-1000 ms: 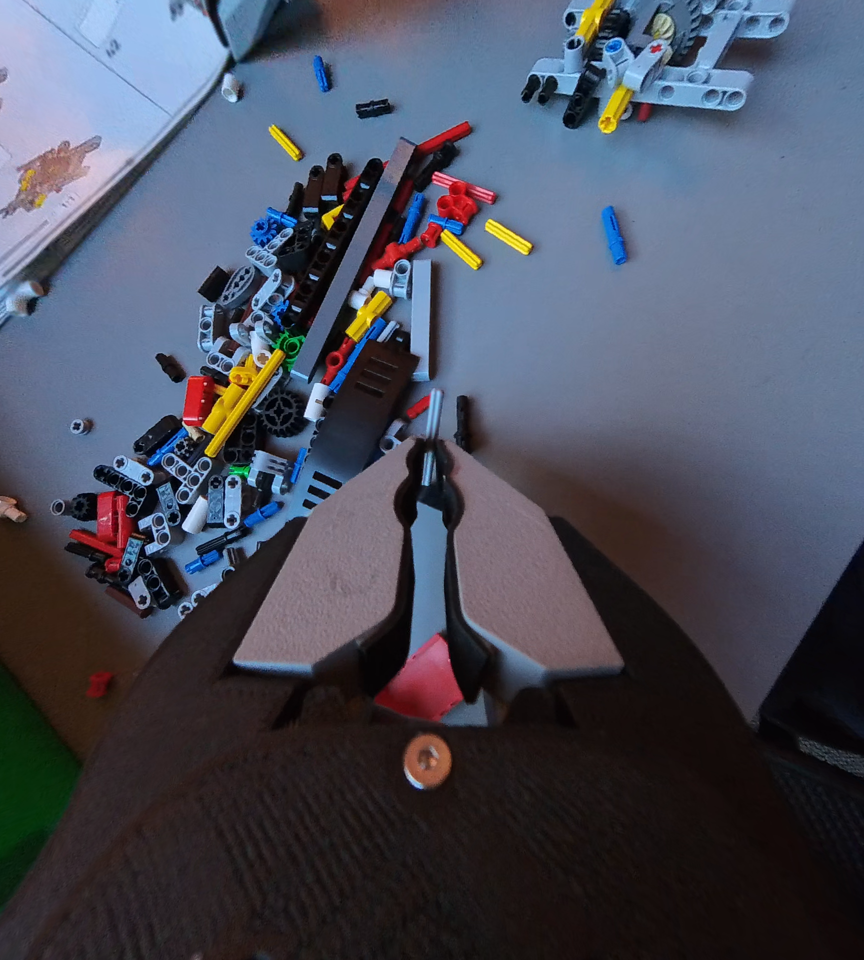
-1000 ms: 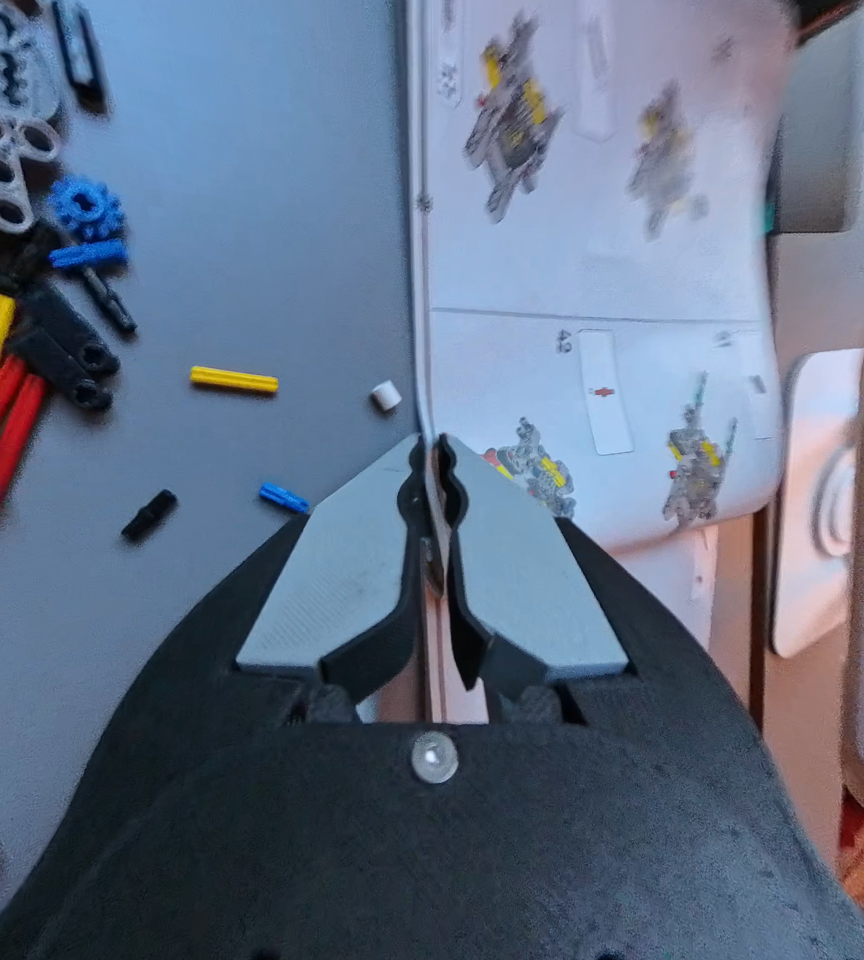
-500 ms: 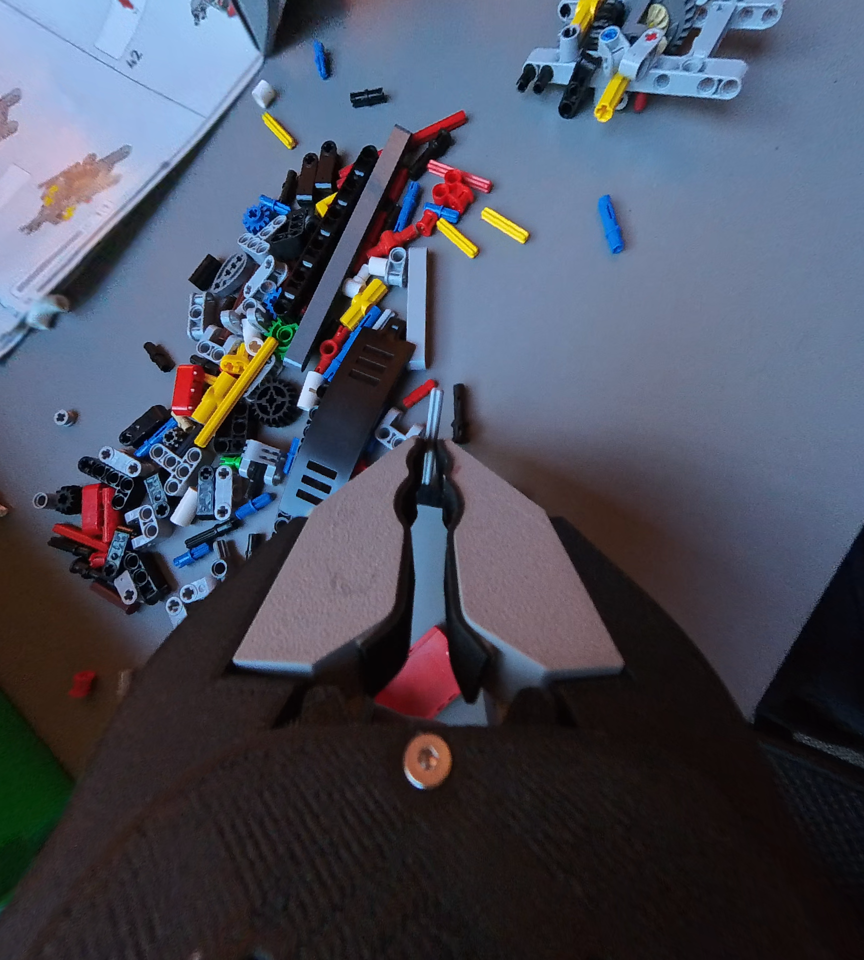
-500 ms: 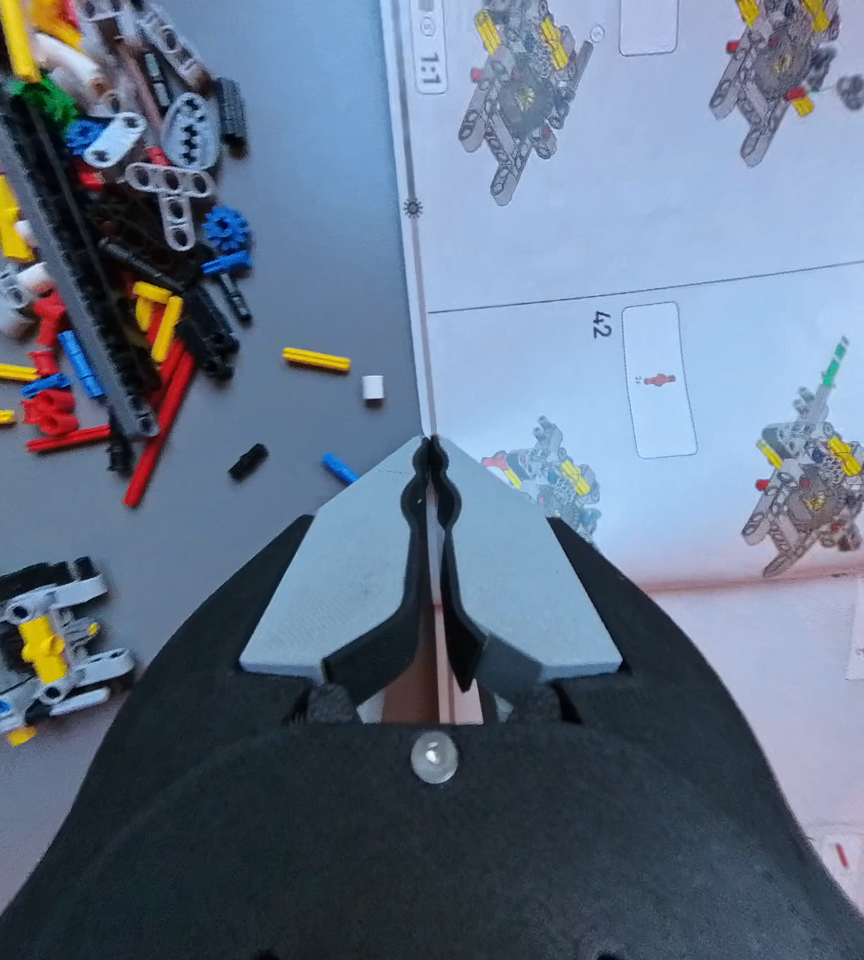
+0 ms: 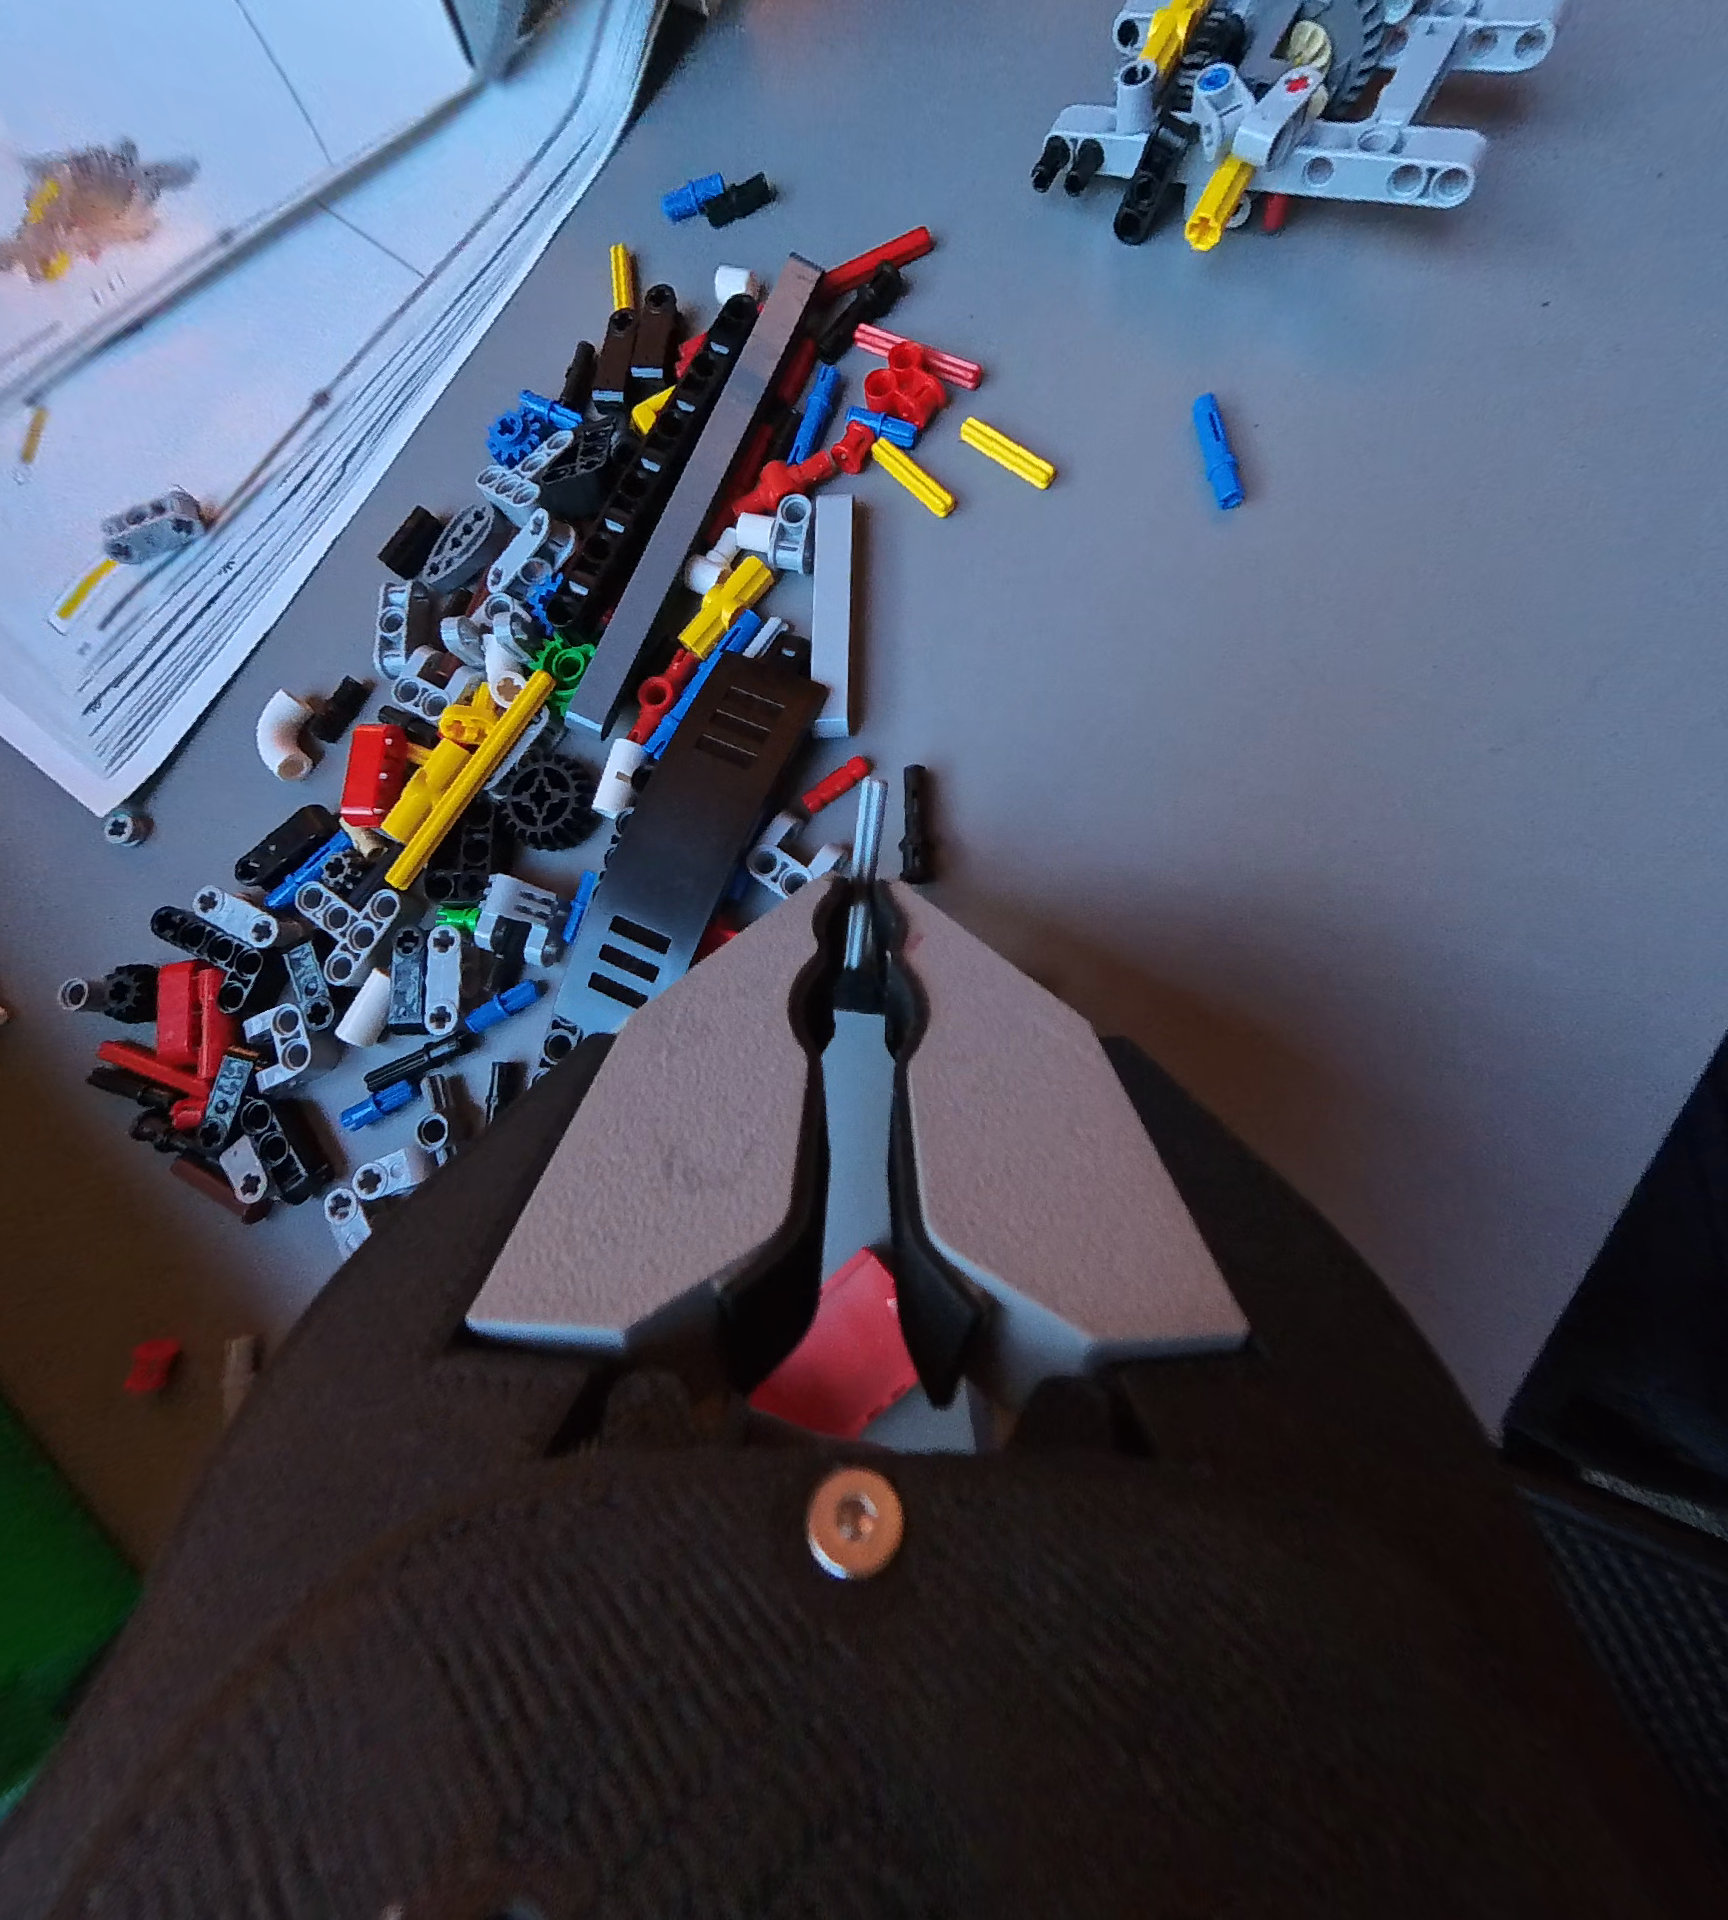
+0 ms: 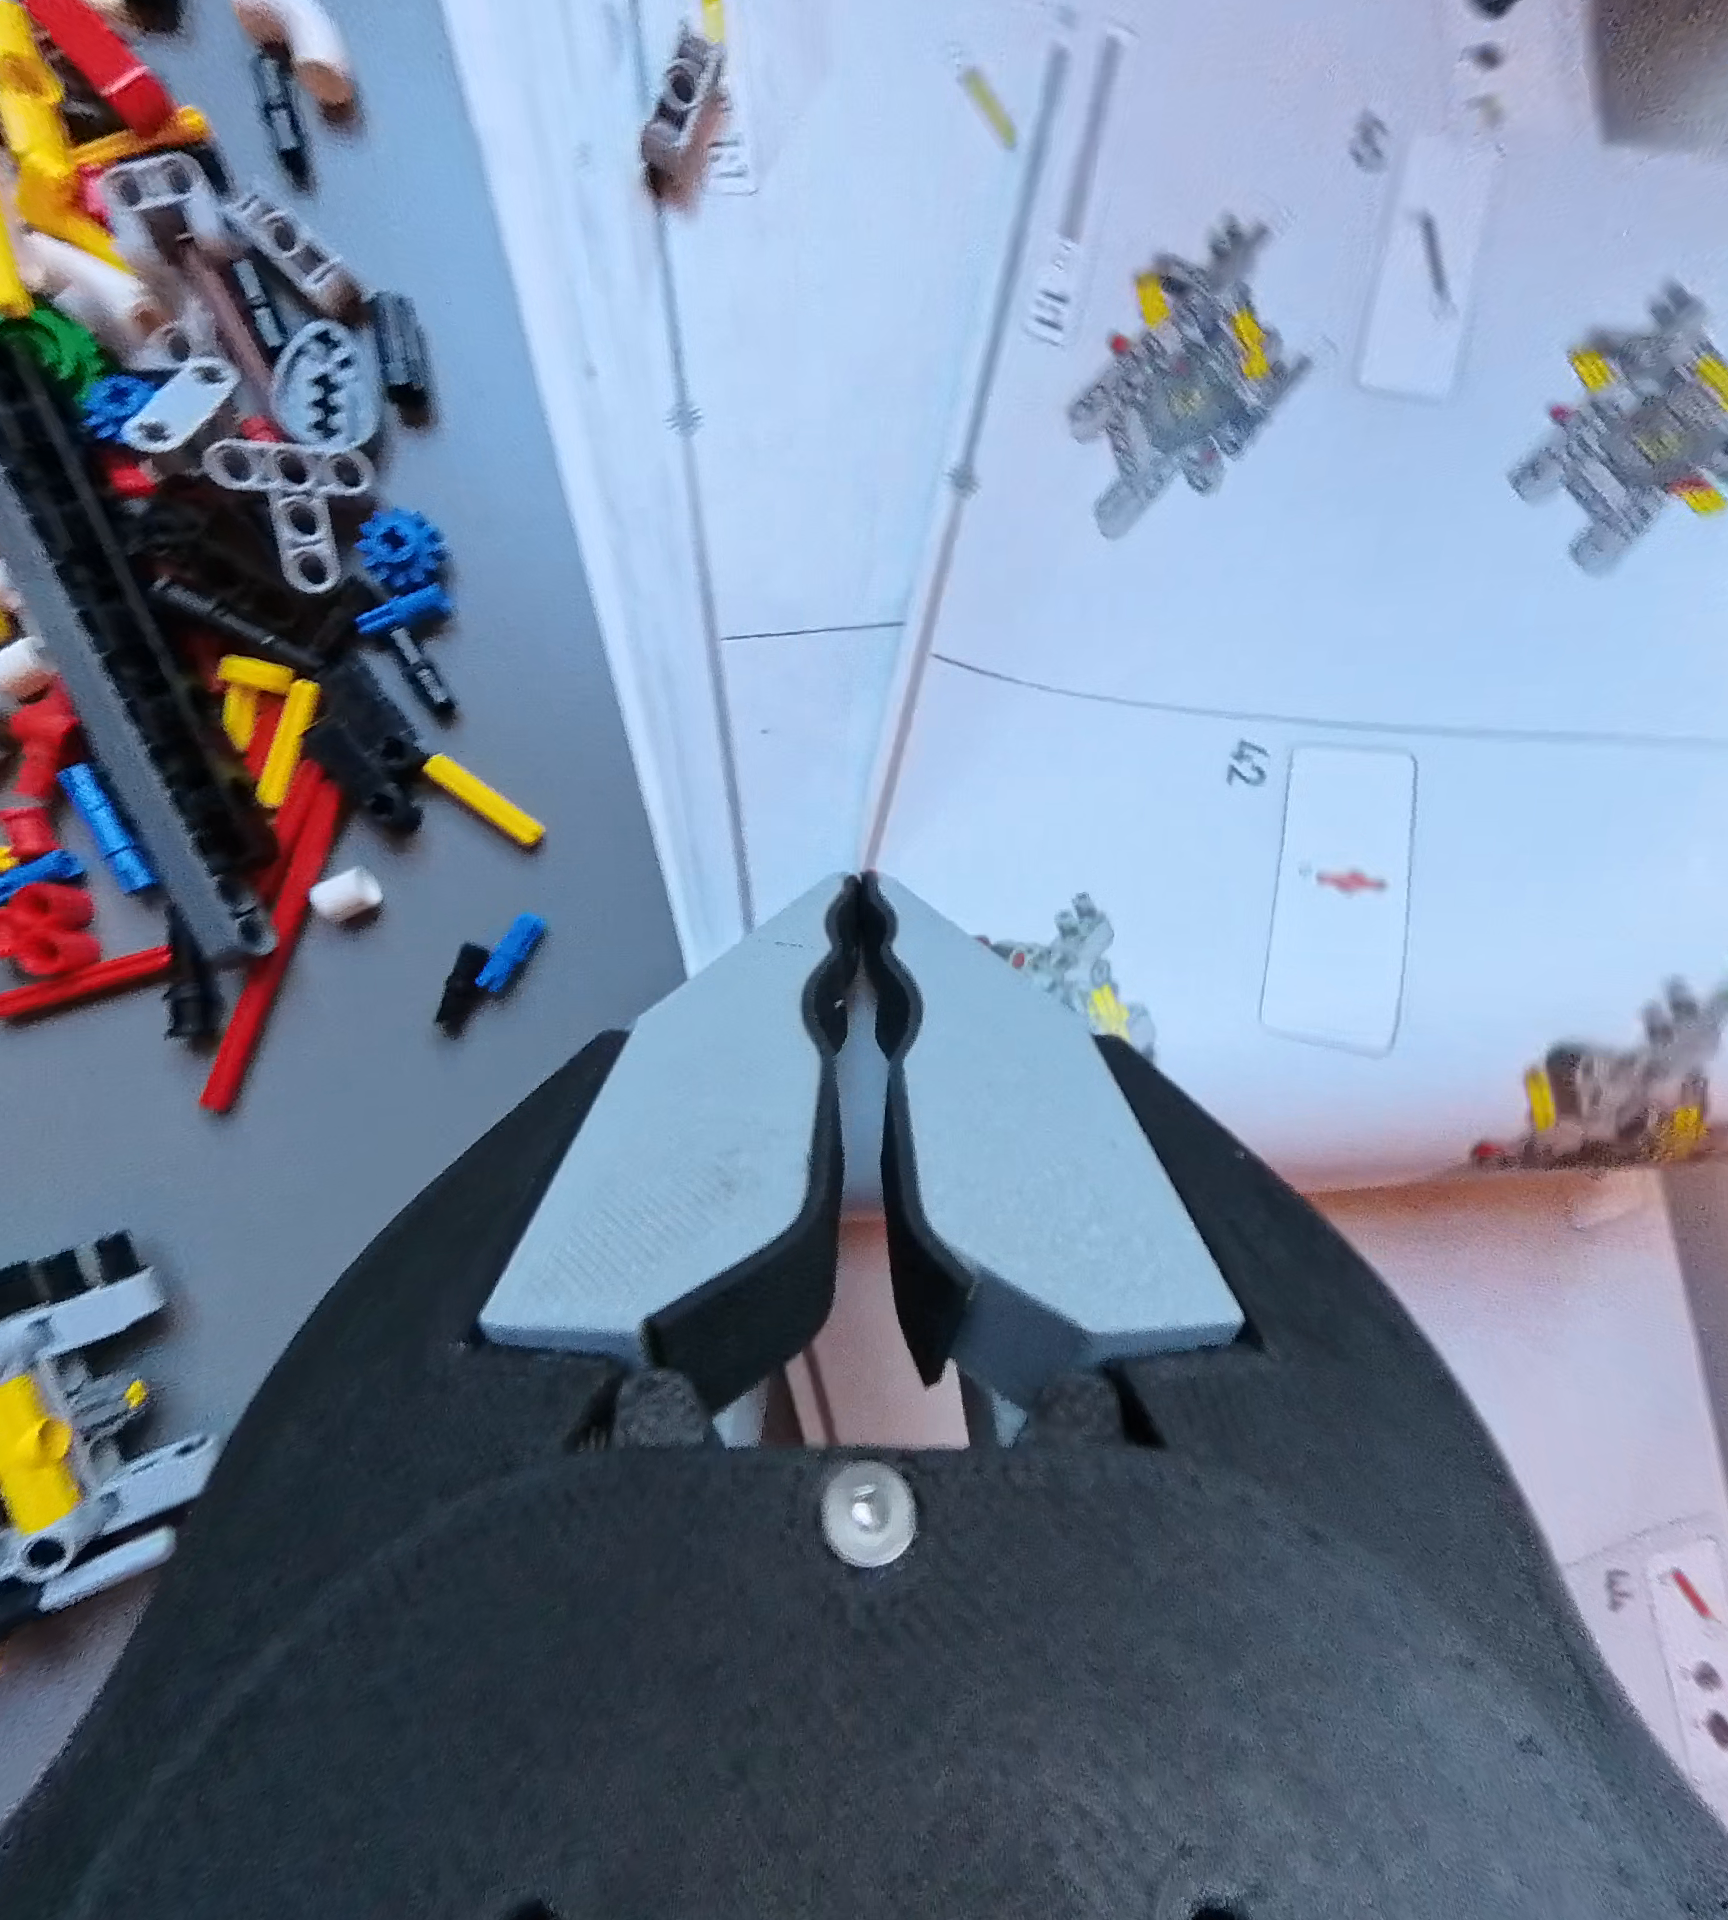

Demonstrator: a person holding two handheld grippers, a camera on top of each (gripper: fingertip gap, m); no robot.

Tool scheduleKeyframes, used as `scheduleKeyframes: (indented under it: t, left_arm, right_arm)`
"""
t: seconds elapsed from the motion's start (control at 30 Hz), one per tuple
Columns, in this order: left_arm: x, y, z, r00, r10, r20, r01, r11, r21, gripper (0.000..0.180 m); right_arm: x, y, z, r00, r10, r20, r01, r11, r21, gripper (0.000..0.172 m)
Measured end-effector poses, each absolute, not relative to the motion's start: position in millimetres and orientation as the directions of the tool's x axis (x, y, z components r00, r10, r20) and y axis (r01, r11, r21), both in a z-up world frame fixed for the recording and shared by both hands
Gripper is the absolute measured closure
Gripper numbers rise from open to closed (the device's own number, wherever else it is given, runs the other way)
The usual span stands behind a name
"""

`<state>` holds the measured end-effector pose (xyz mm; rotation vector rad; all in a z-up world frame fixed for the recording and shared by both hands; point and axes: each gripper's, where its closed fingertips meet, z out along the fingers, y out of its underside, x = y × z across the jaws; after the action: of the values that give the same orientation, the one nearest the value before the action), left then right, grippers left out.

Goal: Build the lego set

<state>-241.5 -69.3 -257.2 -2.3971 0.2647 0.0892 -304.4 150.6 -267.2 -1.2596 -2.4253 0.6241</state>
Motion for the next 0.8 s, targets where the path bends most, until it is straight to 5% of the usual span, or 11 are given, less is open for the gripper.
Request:
scheduleKeyframes:
  t: [0.37, 0.5, 0.6, 0.8]
  left_arm:
    - [-241, -71, -260, 0.978, -0.168, -0.126, -0.209, -0.726, -0.655, 0.179]
    - [-240, -71, -259, 0.977, -0.169, -0.128, -0.211, -0.725, -0.656, 0.179]
    - [-241, -71, -259, 0.978, -0.166, -0.125, -0.207, -0.725, -0.657, 0.179]
    - [-241, -72, -257, 0.977, -0.168, -0.131, -0.213, -0.719, -0.661, 0.179]
  right_arm:
    - [-296, 129, -269, -0.579, 0.813, -0.056, 0.681, 0.445, -0.582, 0.172]
    - [-267, 87, -258, -0.729, 0.647, -0.223, 0.621, 0.489, -0.612, 0.172]
    - [-277, 94, -264, -0.731, 0.679, -0.072, 0.582, 0.564, -0.586, 0.17]
    - [-289, 55, -232, -0.771, 0.617, -0.158, 0.523, 0.471, -0.711, 0.16]
